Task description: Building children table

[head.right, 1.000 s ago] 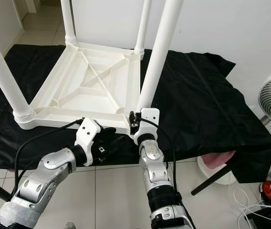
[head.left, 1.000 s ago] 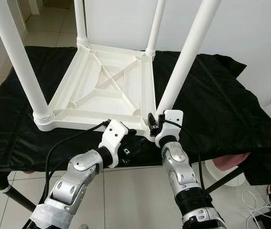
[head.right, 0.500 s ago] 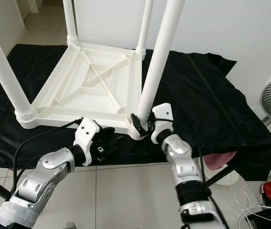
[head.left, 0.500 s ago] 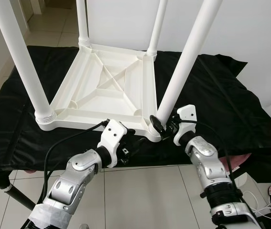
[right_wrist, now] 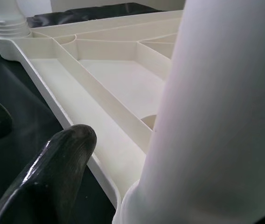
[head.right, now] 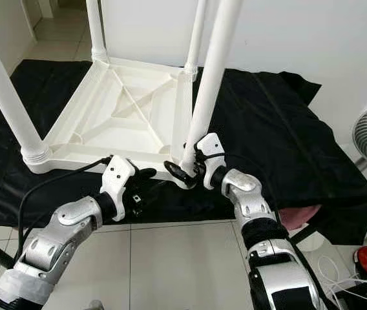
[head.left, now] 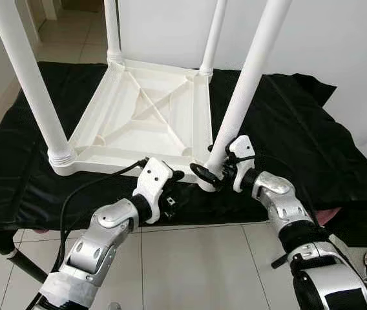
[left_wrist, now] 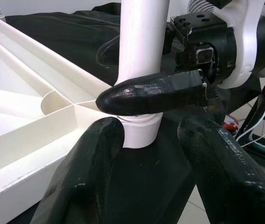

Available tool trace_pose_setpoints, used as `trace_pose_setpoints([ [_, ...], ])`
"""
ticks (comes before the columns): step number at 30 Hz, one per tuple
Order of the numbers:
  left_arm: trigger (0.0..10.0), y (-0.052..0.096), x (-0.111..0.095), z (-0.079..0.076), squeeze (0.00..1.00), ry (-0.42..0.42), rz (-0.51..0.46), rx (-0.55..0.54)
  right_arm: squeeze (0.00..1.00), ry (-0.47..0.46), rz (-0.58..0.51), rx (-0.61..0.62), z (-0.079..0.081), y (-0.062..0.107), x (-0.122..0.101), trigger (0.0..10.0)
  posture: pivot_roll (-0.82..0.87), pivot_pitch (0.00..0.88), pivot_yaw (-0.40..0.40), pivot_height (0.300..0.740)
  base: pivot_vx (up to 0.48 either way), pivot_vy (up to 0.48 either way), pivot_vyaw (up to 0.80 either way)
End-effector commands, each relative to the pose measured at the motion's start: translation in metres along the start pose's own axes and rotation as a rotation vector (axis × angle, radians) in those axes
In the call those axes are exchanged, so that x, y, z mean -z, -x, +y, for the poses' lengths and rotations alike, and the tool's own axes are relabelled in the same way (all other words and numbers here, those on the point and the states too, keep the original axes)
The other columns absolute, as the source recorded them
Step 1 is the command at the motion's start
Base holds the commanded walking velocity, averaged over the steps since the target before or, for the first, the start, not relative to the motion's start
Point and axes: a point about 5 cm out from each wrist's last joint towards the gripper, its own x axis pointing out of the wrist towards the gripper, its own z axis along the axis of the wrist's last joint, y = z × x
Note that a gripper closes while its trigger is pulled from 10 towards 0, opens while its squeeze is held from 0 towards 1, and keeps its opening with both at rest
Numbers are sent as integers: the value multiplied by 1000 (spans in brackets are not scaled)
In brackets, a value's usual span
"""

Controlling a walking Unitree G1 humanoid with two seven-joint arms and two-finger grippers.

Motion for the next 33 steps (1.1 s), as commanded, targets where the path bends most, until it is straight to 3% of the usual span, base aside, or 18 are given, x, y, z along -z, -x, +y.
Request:
trace_pose_setpoints([
  [1, 10000, -2, -4, -4, 0, -6, -5, 47, 0, -1, 30, -19, 1, -4, 3, 10000, 56, 0, -82, 740, 0, 0, 0],
  [2, 10000, -2, -3, -4, 0, -6, -4, 48, 0, -5, 38, -25, 1, -5, 4, 10000, 56, 0, -82, 740, 0, 0, 0],
  [3, 10000, -1, -3, -4, 0, -5, 1, 52, 0, -8, 49, -35, 1, -6, 6, 2941, 59, 0, -83, 740, 0, 0, 0],
  [4, 10000, -1, -3, -4, 0, -5, 1, 52, 0, -8, 49, -35, 1, -6, 6, 2941, 59, 0, -83, 740, 0, 0, 0],
  [5, 10000, -1, -2, -5, 0, -7, 5, 55, 0, -13, 61, -37, 1, -6, 9, 0, 61, 0, -85, 740, 0, 0, 0],
  [16, 10000, -1, -1, -8, 0, 2, 7, 56, 0, -57, 69, -36, 0, 2, 23, 0, 56, 0, -87, 740, 0, 0, 0],
  [17, 10000, -1, -1, -9, 0, 2, 6, 57, 0, -61, 64, -22, 0, 2, 22, 9373, 53, 0, -87, 740, 0, 0, 0],
  [18, 10000, -1, -1, -9, 0, 3, 6, 59, 0, -63, 61, -11, 0, 1, 22, 9373, 53, 0, -87, 740, 0, 0, 0],
  [19, 10000, -1, -1, -9, 0, 2, 6, 60, 0, -69, 57, 17, -1, 1, 23, 10000, 53, 0, -88, 740, 0, 0, 0],
  [27, 10000, -1, -1, -9, 0, 5, 7, 57, 0, -90, 51, 178, -4, 0, 27, 10000, 53, 0, -89, 740, 0, 0, 0],
  [31, 10000, -2, -4, -10, 0, 26, -11, 59, 0, -147, -11, 399, 3, -6, 25, 10000, 47, 0, -85, 740, 0, 0, 0],
  [33, 10000, -2, -4, -10, 0, 29, -12, 59, 0, -161, -17, 432, 5, -6, 25, 10000, 45, 0, -83, 740, 0, 0, 0],
])
